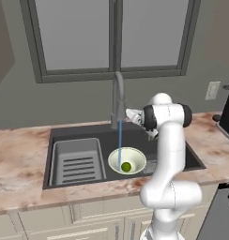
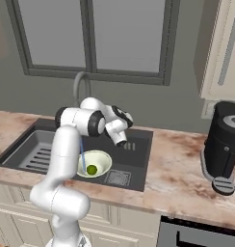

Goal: Pick the lime from the cabinet and place it in the bowl. Then pick the bowl and place it in the sink. Then turn on the sink facuet.

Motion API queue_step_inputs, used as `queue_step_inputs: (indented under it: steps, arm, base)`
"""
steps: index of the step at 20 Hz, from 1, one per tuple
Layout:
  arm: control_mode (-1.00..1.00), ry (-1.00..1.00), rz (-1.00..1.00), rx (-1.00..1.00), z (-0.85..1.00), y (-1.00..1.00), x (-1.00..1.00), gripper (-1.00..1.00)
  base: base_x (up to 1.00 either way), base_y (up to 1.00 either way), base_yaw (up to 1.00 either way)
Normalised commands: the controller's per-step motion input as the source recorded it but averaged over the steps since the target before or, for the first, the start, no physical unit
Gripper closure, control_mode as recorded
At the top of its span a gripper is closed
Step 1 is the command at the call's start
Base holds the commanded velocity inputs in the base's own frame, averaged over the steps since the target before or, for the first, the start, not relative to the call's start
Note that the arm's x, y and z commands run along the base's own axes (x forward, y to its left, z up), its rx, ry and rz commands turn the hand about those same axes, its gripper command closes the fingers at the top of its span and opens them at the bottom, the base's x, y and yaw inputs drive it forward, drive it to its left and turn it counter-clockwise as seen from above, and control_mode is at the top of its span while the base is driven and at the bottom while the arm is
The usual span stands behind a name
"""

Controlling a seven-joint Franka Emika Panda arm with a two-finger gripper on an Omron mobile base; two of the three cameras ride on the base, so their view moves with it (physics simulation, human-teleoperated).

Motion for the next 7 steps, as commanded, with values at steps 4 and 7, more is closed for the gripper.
queue_step_inputs:
  steps: [4,7]
  arm:
    - [-1.0,-0.14,0.0,0.13,0.29,-0.56,-0.87,1.0]
    - [-1.0,-0.19,0.0,0.11,0.39,-0.58,-1.0,1.0]
  base:
    - [0.0,0.0,0.0]
    - [0.0,0.0,0.0]
